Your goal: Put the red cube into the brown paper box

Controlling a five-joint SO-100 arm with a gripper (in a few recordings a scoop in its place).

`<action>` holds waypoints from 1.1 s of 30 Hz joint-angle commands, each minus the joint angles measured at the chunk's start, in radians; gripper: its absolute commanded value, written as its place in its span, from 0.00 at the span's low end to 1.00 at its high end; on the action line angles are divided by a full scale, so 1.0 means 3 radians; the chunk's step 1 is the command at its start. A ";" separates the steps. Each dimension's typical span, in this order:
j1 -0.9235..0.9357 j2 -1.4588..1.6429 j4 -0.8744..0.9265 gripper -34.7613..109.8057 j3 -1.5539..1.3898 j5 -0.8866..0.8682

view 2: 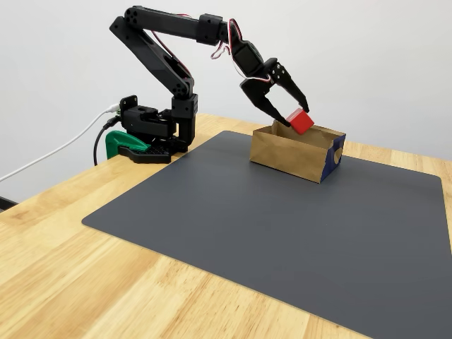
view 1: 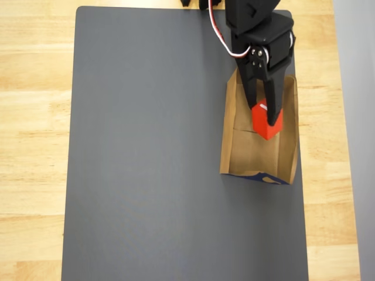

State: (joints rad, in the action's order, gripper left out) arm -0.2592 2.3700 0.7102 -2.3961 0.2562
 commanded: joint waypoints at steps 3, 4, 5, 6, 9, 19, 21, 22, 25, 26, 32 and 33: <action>-0.0010 0.0056 0.0087 0.38 -0.0005 0.0031; -0.0010 0.0056 0.0087 0.38 -0.0005 0.0031; -0.0010 0.0061 0.0087 0.39 -0.0005 0.0020; -0.0010 0.0066 0.0087 0.42 -0.0005 0.0010; -0.0015 0.0087 0.0107 0.44 -0.0005 0.0015; 0.0169 0.0578 0.0169 0.24 -0.0020 -0.0087; 0.0281 0.0767 0.0235 0.24 -0.0026 -0.0112; 0.0353 0.0869 0.0276 0.24 -0.0031 -0.0128; 0.0608 0.1207 0.0435 0.24 -0.0107 -0.0169; 0.0701 0.1299 0.0455 0.24 -0.0148 -0.0174; 0.1197 0.1958 0.0465 0.24 -0.0552 -0.0281; 0.1248 0.2081 0.0496 0.24 -0.0608 -0.0281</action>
State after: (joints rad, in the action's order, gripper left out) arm 0.0660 2.8900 0.8360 -2.5510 0.1626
